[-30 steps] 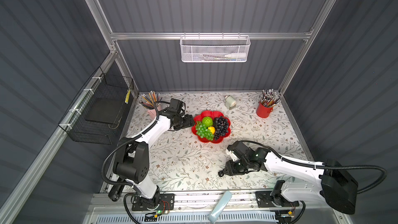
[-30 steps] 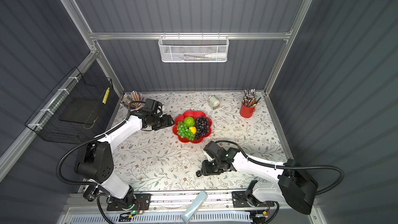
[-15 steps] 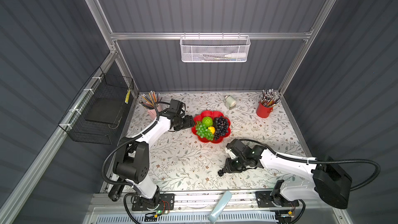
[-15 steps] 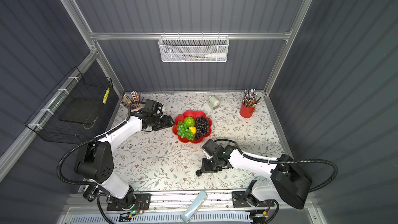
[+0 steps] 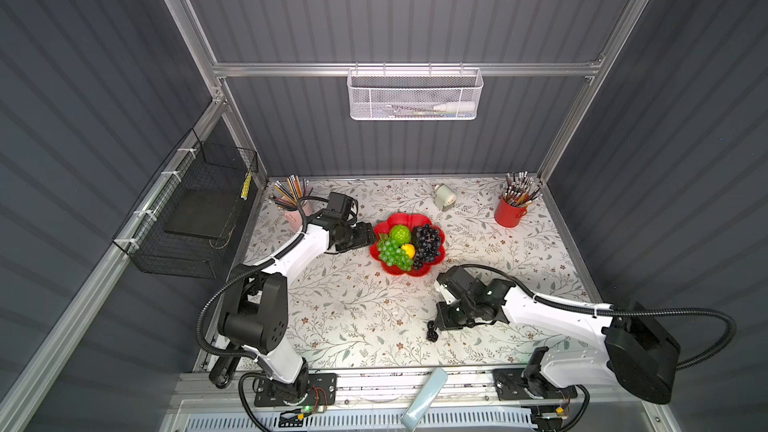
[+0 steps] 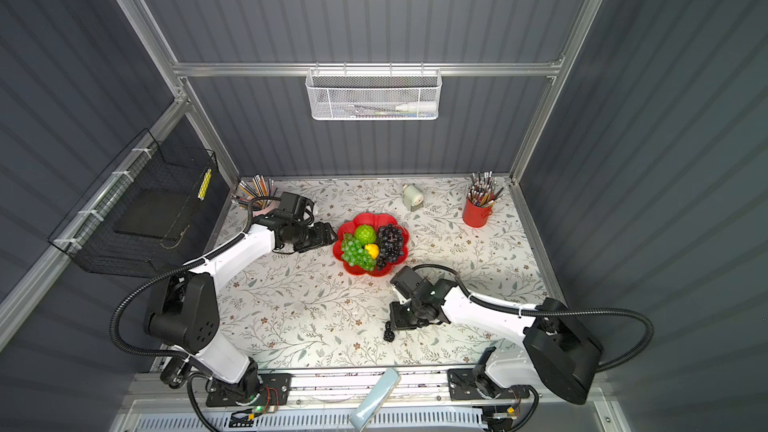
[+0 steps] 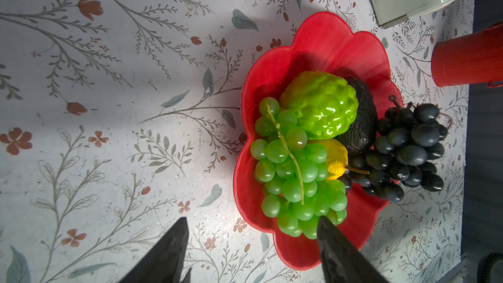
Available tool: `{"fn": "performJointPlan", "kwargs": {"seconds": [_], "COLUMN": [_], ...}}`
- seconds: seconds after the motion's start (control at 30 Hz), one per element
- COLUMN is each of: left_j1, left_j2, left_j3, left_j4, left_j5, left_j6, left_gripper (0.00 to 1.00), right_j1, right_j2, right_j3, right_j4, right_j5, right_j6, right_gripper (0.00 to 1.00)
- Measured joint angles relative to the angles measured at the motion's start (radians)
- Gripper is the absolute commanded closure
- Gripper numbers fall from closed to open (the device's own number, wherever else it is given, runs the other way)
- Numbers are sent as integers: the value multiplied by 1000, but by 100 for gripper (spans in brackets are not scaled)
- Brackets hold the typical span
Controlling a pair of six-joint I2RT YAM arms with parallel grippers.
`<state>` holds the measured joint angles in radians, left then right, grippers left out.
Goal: Place and organize the fake fruits in the fruit bowl
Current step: 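Lift the cherries with the right gripper and carry them over the bowl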
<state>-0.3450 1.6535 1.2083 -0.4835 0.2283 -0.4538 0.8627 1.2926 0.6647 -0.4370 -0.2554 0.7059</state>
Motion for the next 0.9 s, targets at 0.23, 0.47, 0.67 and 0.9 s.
{"fn": "performJointPlan", "kwargs": {"seconds": [0.23,0.47,0.67,0.9], "left_j1": [0,0,0,0], "left_j2": [0,0,0,-11], "left_j3": [0,-9,-17,-26], "left_j4": [0,3,3,-8], "left_j5": [0,0,0,-2], "left_j6": [0,0,-3,-4], "left_gripper": [25,25,25,25], "right_j1": [-27,-149,-241,-260], "right_j2": [-85,-72,79,292], "right_j3": [87,254,411,522], "right_j4": [-66,-133,-82,-26], "right_j5": [57,77,65,28], "right_j6": [-78,-192,-303,-398], "right_gripper": [100,100,100,100]}}
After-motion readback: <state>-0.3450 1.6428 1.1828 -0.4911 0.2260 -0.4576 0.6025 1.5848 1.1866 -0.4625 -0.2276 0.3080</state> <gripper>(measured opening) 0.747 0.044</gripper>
